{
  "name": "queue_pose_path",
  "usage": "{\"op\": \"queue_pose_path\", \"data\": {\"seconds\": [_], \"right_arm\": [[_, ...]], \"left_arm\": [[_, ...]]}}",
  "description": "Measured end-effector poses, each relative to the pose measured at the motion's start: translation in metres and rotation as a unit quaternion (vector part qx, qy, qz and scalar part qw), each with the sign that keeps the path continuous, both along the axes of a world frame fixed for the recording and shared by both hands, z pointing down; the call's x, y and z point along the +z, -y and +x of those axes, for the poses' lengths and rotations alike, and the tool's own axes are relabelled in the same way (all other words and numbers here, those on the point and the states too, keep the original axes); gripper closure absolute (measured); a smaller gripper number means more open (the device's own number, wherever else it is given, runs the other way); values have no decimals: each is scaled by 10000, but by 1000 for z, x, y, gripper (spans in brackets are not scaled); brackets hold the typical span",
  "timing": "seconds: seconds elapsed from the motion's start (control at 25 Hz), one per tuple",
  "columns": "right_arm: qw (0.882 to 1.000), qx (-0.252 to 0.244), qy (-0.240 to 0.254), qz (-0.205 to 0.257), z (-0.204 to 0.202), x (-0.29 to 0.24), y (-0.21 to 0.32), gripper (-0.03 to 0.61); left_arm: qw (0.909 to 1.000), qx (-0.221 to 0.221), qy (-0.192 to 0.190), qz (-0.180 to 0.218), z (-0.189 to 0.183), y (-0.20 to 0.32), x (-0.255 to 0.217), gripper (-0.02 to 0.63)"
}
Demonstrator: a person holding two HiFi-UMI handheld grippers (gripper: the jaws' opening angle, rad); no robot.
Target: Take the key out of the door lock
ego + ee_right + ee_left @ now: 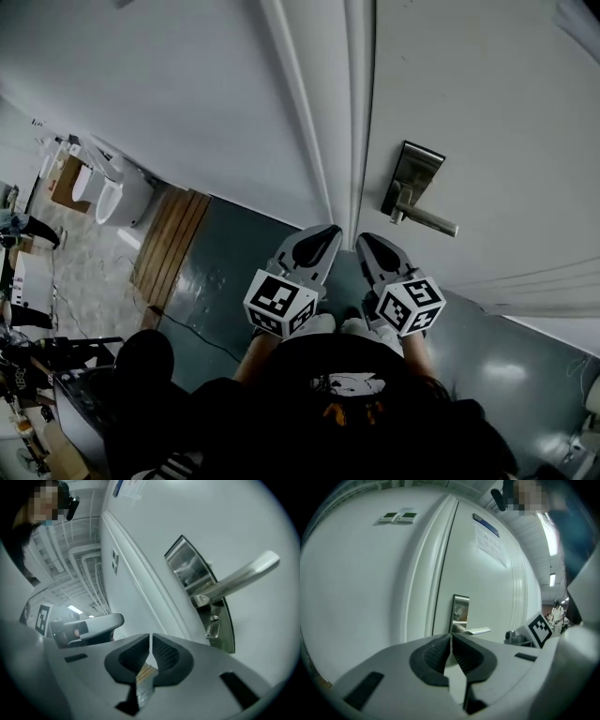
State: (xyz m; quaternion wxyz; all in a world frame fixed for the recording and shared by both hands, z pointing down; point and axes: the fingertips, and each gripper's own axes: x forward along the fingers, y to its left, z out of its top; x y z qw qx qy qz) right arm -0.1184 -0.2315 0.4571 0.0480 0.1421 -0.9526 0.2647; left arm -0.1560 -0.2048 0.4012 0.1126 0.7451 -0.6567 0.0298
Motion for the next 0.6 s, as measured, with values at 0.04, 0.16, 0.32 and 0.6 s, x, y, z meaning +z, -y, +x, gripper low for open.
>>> {"op": "queue_pose_path", "data": {"seconds": [0.04, 0.16, 0.32, 0.6], "right_arm": [[9999, 133, 17, -105, 3, 3, 2, 572], [9980, 526, 52, -358, 11, 9, 6, 572], [9927, 1111, -23, -461, 25, 16, 13, 572], [9802, 1915, -195, -467, 49, 29, 29, 505]], "left_arm": [[10000, 94, 1, 3, 1, 0, 0, 594], [9994, 347, 3, 1, 3, -4, 2, 594], [9980, 635, -30, 46, 4, -11, 0, 594], [9934, 1142, -44, 115, 8, -18, 0, 594]]}}
